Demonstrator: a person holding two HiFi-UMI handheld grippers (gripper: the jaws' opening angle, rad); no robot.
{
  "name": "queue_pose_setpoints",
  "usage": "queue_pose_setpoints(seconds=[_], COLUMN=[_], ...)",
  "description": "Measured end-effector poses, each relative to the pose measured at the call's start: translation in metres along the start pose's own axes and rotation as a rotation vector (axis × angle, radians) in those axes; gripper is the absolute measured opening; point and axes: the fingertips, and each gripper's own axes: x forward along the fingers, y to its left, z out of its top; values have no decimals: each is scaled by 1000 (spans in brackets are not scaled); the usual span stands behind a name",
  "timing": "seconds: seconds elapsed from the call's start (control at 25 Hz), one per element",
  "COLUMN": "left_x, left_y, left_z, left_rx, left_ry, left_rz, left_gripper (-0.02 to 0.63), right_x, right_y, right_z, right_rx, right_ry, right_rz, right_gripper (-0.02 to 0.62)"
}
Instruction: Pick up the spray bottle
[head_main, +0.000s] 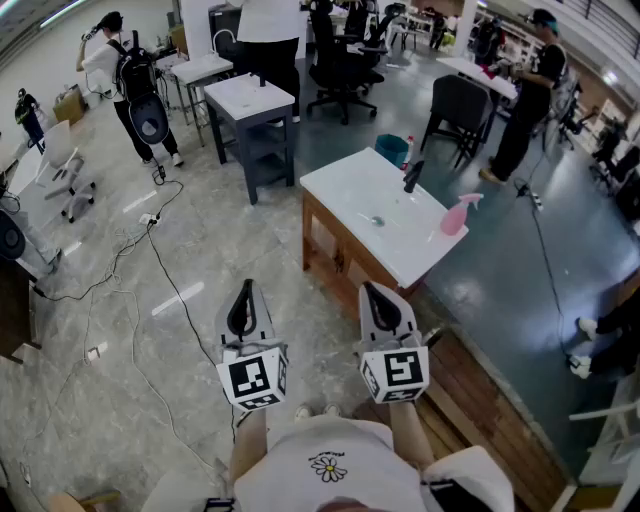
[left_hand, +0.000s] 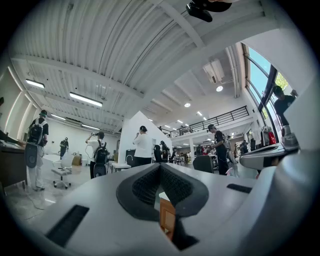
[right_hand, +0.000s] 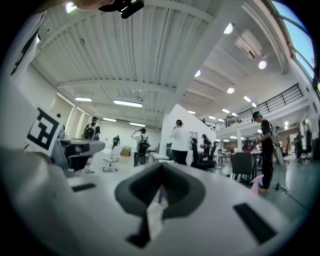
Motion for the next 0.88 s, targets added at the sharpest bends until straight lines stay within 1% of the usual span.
queue_pose_setpoints(seconds=[0.2,0.44,0.64,0.88], left_x=[6,11,13,19], left_y=[-2,-10,-19,-37], left_z=[1,-3,-5,-10], left_rx=[1,0,1,2], left_ry=[-10,3,7,18], left_rz=[7,-4,-17,-35], left_gripper=[18,18,18,18], right_x=[3,4,4,4], right_y=[-7,-10,-12,-27], right_z=[0,-3,-7,-15], right_rx=[2,3,57,51], right_ry=[-8,-3,-7,8], right_rz=[-3,5,27,-1], right_gripper=[29,29,29,31])
